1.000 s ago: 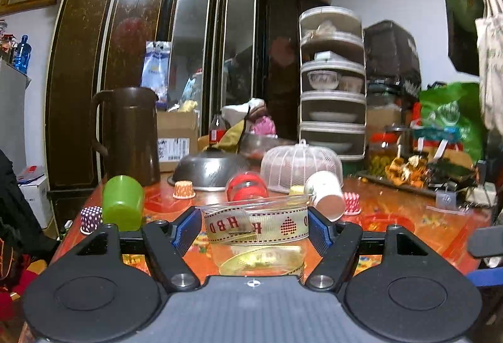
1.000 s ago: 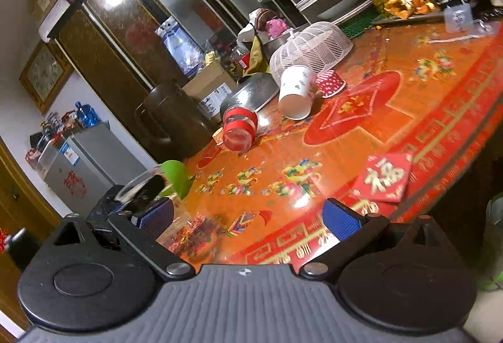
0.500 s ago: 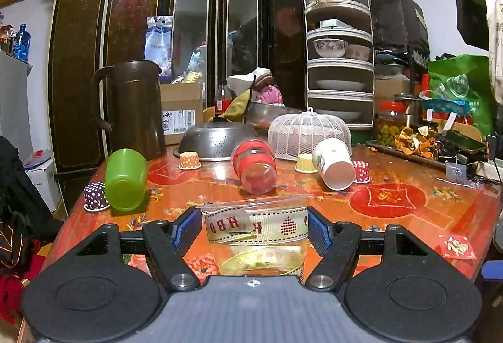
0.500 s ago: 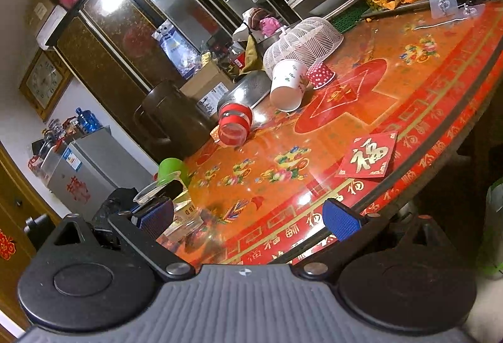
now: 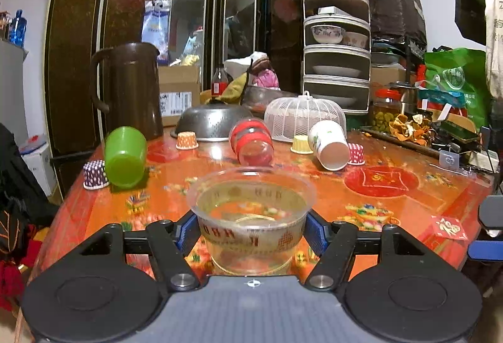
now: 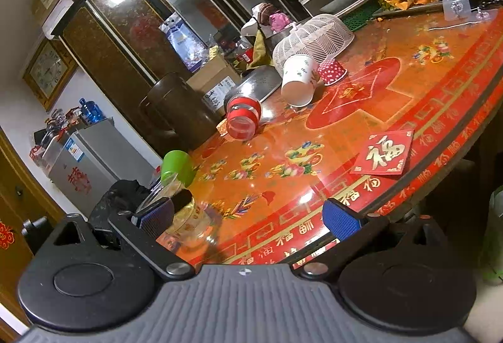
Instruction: Flip cup upright
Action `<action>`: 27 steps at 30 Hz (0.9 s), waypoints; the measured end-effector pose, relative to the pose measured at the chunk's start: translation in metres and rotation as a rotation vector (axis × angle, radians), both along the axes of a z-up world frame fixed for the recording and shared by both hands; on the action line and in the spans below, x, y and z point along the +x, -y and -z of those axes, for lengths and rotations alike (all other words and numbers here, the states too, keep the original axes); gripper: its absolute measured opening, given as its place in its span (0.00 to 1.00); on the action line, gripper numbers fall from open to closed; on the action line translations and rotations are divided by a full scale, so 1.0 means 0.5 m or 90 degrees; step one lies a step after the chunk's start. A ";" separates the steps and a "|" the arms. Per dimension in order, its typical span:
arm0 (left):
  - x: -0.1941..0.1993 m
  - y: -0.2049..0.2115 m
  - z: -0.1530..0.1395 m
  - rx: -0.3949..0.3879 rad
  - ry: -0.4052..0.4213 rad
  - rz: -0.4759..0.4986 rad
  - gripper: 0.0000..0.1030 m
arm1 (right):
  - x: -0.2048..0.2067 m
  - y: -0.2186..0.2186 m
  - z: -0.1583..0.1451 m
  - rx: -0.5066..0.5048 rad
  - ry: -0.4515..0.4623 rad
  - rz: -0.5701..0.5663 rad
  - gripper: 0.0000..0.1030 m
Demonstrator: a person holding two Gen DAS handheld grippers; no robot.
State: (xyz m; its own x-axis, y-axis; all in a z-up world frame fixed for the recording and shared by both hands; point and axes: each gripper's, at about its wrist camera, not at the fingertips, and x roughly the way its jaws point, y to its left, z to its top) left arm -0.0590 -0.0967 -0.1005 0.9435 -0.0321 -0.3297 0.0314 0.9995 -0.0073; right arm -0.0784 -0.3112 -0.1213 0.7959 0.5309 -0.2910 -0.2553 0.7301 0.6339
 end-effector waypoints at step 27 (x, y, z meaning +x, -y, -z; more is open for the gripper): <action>-0.154 -0.165 -0.153 -0.024 -0.156 0.030 0.94 | -0.072 -0.170 -0.175 -0.304 0.144 0.021 0.99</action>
State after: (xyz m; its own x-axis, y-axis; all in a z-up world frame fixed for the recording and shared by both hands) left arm -0.1359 -0.0142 -0.0239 0.8329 -0.0911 -0.5459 0.0714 0.9958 -0.0571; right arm -0.1143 -0.2260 -0.0338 0.8807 0.3547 -0.3140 -0.3191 0.9341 0.1602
